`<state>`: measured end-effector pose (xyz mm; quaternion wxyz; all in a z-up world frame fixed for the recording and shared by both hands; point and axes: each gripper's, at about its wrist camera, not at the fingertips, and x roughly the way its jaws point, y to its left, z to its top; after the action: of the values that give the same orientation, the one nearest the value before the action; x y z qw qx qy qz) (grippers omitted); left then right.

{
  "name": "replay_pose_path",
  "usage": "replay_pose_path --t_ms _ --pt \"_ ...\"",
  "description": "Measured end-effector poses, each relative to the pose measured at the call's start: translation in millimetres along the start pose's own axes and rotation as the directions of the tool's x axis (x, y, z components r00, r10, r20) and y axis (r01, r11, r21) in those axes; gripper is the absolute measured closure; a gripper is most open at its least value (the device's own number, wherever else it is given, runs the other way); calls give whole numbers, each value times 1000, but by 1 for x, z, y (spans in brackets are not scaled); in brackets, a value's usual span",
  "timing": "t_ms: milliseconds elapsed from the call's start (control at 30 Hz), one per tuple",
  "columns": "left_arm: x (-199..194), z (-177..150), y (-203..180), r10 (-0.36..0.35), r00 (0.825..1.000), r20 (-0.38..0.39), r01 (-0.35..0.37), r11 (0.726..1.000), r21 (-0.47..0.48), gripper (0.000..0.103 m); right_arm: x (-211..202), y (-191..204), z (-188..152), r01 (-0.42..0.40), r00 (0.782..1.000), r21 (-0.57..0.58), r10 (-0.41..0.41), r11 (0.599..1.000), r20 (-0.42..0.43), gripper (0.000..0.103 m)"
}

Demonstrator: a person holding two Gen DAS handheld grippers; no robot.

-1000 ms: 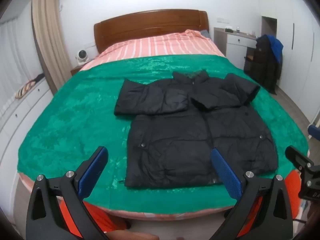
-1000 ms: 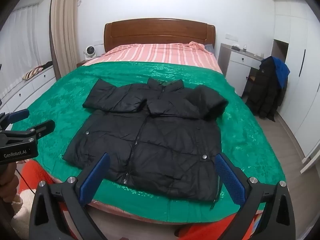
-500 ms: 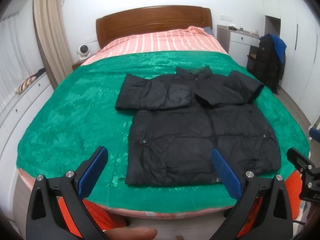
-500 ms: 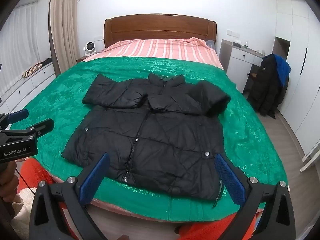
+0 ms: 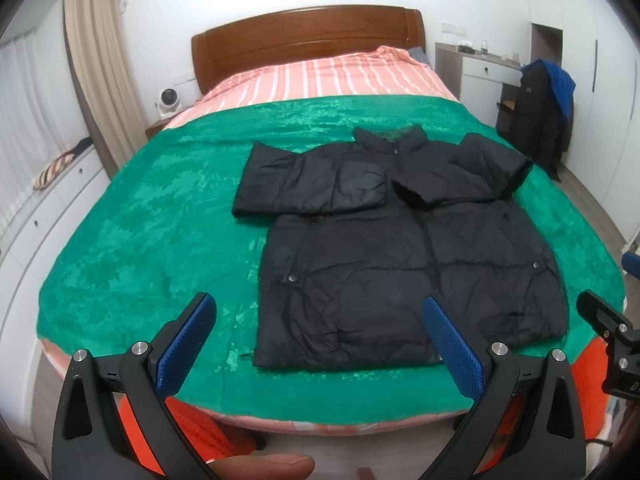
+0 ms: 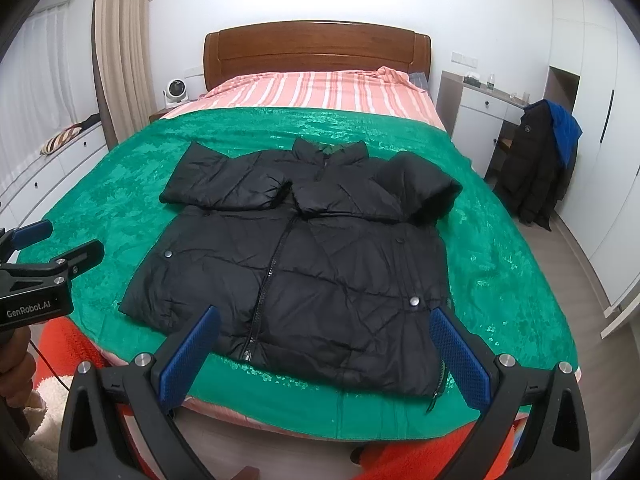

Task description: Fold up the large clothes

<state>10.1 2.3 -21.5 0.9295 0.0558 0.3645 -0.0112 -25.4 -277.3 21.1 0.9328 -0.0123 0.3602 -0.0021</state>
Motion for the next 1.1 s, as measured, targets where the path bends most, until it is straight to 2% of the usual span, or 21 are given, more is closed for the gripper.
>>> replay_pose_path --t_ms 1100 --pt "0 1 -1 15 1000 -2 -15 1000 22 0 -1 -1 1 -2 1000 -1 2 1000 8 0"
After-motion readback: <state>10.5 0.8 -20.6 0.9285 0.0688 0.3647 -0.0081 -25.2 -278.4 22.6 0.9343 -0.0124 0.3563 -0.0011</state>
